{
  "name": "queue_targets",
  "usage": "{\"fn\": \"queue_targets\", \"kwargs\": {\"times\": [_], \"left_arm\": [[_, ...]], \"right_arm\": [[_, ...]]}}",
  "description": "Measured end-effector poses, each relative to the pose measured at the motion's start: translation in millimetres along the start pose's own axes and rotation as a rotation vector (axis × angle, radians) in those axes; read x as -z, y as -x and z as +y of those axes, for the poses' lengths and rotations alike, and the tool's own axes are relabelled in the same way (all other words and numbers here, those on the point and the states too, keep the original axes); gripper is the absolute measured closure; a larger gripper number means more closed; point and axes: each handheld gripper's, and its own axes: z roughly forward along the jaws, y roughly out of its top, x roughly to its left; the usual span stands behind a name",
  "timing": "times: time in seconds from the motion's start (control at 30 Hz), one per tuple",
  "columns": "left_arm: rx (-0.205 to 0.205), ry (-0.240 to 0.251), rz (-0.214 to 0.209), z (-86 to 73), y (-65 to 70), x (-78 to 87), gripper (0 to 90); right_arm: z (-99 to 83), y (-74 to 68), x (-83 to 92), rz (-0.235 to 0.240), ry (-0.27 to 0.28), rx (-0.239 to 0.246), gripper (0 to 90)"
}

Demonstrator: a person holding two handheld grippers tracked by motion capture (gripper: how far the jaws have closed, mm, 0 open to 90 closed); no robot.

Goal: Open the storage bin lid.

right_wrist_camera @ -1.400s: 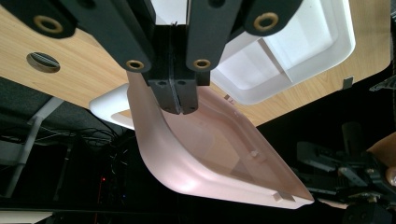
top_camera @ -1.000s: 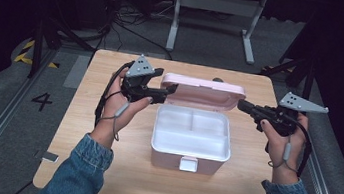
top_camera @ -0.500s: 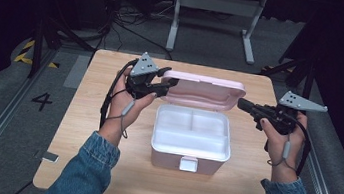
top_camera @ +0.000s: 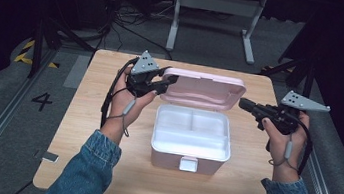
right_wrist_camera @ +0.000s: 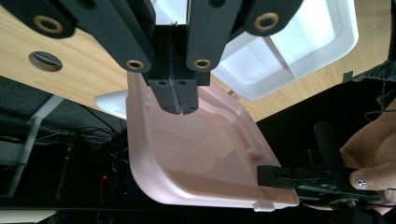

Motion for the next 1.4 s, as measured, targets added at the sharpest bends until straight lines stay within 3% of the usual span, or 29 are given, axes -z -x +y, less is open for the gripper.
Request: {"fn": "queue_targets", "kwargs": {"times": [0.13,0.47,0.83,1.4], "left_arm": [[-0.001,-0.003,-0.006,0.5,-2.0,-0.6,65.3],[-0.005,-0.036,0.003,6.5,-7.0,-6.2,66.3],[0.008,-0.073,0.020,12.3,-23.3,-23.6,66.6],[0.054,-0.119,0.063,11.6,-42.2,-47.3,64.4]], "right_arm": [[-0.8,2.3,5.1,-0.013,0.003,-0.003,90.0],[-5.6,8.7,21.8,-0.076,-0.014,0.002,77.7],[-12.8,14.6,45.3,-0.129,-0.004,-0.026,75.3],[-24.2,26.9,52.8,-0.163,-0.052,-0.061,68.6]]}}
